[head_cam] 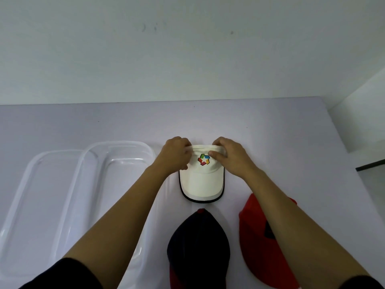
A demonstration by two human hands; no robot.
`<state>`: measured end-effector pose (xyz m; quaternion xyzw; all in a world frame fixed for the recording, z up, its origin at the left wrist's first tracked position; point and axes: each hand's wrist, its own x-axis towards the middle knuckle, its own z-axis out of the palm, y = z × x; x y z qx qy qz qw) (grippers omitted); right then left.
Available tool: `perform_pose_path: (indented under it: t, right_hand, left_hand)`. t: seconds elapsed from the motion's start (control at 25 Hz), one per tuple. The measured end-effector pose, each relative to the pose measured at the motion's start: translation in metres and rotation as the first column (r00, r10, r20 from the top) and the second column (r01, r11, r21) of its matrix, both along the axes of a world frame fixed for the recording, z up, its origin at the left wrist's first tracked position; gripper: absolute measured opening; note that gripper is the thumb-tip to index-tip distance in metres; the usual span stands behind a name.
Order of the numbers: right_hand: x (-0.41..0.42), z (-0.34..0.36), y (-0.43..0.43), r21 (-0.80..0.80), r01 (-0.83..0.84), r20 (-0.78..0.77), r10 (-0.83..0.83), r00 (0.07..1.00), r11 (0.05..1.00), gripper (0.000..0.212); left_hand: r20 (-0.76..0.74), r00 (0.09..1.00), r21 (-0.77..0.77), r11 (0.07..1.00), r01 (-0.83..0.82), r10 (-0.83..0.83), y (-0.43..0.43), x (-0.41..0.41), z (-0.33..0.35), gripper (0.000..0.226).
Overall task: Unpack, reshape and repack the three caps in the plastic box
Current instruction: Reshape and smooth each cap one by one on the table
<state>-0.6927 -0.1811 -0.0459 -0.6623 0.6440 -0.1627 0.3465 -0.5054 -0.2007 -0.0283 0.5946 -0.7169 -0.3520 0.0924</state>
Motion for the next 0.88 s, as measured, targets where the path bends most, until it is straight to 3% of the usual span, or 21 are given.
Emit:
perform_pose_path:
  t: [0.12, 0.2, 0.28, 0.36, 0.48, 0.6, 0.76, 0.88]
  right_hand:
    - [0.007, 0.002, 0.001, 0.055, 0.009, 0.159, -0.017, 0.987, 0.998, 0.027]
    - [0.008, 0.001, -0.001, 0.023, 0.025, 0.028, -0.026, 0.999, 0.999, 0.02]
    - [0.006, -0.001, -0.002, 0.003, 0.023, -0.15, -0.022, 0.988, 1.0, 0.025]
    - [0.004, -0.005, 0.0, -0.019, 0.015, -0.205, -0.019, 0.979, 1.0, 0.03]
    - [-0.002, -0.015, 0.003, 0.058, 0.052, 0.046, -0.055, 0.997, 0.997, 0.025]
    - [-0.006, -0.021, 0.006, 0.179, 0.087, 0.276, -0.135, 0.952, 0.98, 0.012]
    - [-0.003, -0.02, 0.001, 0.085, 0.123, 0.266, -0.142, 0.954, 0.989, 0.018]
    - [-0.001, -0.021, -0.006, 0.035, 0.098, 0.228, -0.104, 0.968, 0.995, 0.017]
  left_hand:
    - [-0.172, 0.982, 0.167, 0.985, -0.048, 0.077, 0.001, -0.008, 0.002, 0.024]
    - [-0.162, 0.984, 0.128, 0.99, -0.054, 0.074, 0.004, -0.009, -0.001, 0.019]
    - [-0.036, 0.999, 0.014, 1.0, 0.012, -0.012, 0.003, -0.007, -0.006, 0.024]
    - [0.015, 1.0, -0.054, 0.998, 0.023, -0.022, 0.002, -0.003, -0.006, 0.026]
    - [-0.15, 0.982, 0.056, 0.992, -0.109, 0.116, 0.006, 0.006, -0.007, 0.029]
    - [-0.254, 0.937, 0.174, 0.964, -0.2, 0.24, 0.015, 0.01, -0.015, 0.019]
    - [-0.2, 0.968, -0.05, 0.986, -0.162, 0.149, 0.017, 0.007, -0.031, 0.021]
    - [-0.186, 0.97, -0.109, 0.978, -0.176, 0.154, 0.015, 0.008, -0.042, 0.019]
